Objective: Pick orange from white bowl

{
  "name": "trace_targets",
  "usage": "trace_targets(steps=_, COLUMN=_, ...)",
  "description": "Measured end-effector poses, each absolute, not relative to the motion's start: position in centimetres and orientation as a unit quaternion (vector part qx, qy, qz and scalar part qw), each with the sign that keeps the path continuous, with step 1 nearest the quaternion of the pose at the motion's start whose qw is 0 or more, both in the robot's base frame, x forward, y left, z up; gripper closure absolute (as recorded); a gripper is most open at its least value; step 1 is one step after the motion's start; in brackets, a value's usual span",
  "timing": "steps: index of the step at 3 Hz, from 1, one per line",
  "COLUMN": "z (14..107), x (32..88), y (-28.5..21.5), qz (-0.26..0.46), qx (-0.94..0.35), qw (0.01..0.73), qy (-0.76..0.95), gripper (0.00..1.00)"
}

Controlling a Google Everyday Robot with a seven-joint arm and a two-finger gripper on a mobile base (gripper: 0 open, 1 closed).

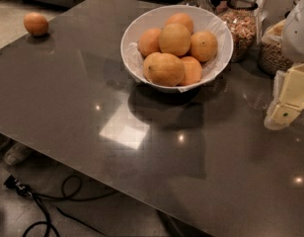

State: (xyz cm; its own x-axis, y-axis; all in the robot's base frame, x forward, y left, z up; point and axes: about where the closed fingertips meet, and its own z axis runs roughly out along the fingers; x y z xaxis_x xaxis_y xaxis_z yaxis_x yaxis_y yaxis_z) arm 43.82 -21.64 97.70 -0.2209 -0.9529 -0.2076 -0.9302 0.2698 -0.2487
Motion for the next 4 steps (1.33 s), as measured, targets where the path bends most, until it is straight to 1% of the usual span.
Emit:
trace_targets(steps=1, z=97.7, x=43.8, y=-21.6, qz=-0.035, qx=-0.603, qw=0.16, qy=0.781, gripper=0.0)
trace_targets(steps=2, z=96.5, x=45.1, y=-20.2, qz=-0.017, qx=-0.579, qw=0.186, qy=0.793, gripper=0.0)
trace_targets(steps=3, z=95.0, x=46.6, y=-17.3, qz=0.018, qx=-0.545, qw=0.21, qy=0.811, gripper=0.0)
trace_targets(steps=4, z=94.3, x=47.4, y=-15.6, qz=0.051, qx=-0.521, qw=0.214, qy=0.825, gripper=0.0)
